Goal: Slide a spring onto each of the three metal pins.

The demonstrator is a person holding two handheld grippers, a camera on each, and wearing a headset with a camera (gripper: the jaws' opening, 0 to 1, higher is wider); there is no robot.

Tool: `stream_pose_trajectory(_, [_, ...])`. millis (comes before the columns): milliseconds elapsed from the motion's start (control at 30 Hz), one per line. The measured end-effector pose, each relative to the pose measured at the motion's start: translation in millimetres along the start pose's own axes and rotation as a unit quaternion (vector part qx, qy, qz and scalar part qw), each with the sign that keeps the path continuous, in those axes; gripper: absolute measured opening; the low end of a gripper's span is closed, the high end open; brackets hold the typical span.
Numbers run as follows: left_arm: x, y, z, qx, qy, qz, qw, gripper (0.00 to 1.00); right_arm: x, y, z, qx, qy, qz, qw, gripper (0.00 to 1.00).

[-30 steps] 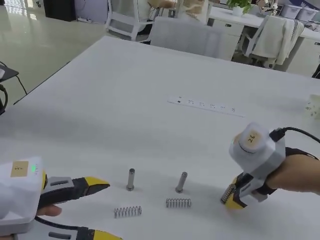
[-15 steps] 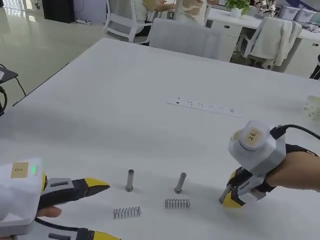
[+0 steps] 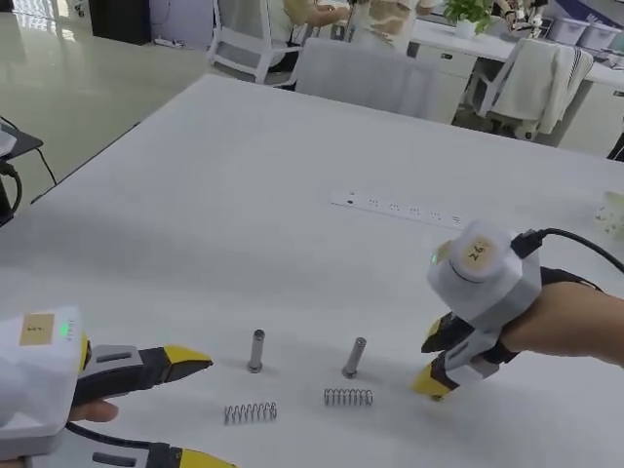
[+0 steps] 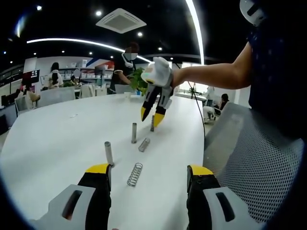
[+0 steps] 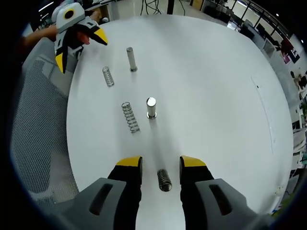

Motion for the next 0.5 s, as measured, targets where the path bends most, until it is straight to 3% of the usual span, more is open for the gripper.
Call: stream_pose_trajectory(500, [-1.2, -1.2, -0.6, 0.004, -0.001, 0.001, 1.0000, 0.59, -17.7, -24.8, 14.0, -0.008, -0.022, -0.044, 0.9988, 0.28])
Point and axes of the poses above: the centre of the closed fingertips' face, and the gripper's own axes: z roughly forward along the fingers, x roughly to its right, y roughly out of its underside, the point moved 7 cm from there along -z, roughly backward along the fingers, and after that the axes turned 7 degrees about -y, right-handed, at the moved point
